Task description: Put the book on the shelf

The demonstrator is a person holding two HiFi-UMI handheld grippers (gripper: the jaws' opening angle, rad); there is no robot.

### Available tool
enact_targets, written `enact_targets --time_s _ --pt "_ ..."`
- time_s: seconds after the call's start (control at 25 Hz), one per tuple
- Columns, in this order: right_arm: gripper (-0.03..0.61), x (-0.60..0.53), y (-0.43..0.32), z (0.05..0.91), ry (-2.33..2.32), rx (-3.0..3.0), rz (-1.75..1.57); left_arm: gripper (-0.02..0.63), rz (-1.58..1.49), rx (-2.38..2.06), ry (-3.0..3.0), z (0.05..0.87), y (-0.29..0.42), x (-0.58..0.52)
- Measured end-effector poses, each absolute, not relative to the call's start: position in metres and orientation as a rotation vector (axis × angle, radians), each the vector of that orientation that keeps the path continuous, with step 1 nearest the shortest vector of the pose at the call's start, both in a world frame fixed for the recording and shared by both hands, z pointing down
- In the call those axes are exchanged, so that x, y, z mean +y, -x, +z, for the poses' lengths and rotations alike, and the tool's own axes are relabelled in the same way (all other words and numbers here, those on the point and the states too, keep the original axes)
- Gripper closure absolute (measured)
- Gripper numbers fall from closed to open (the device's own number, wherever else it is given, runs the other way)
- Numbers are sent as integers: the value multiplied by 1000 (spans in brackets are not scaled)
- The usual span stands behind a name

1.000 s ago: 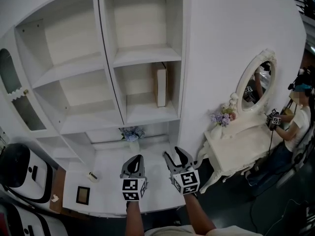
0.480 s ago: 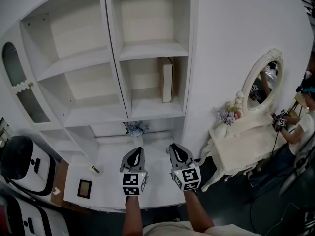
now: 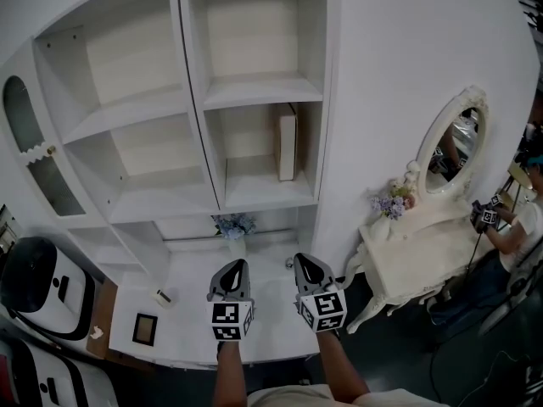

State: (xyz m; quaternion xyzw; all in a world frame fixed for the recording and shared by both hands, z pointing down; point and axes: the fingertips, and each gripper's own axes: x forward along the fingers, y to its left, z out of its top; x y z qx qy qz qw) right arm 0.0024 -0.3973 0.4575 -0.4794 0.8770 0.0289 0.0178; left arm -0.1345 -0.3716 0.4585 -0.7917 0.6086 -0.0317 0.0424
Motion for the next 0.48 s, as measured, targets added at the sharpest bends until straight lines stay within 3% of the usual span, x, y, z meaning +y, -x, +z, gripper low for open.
enact_targets --time_s 0.48 --pt "553 -401 -14 461 1519 2729 72 597 -80 1848 2443 458 125 -376"
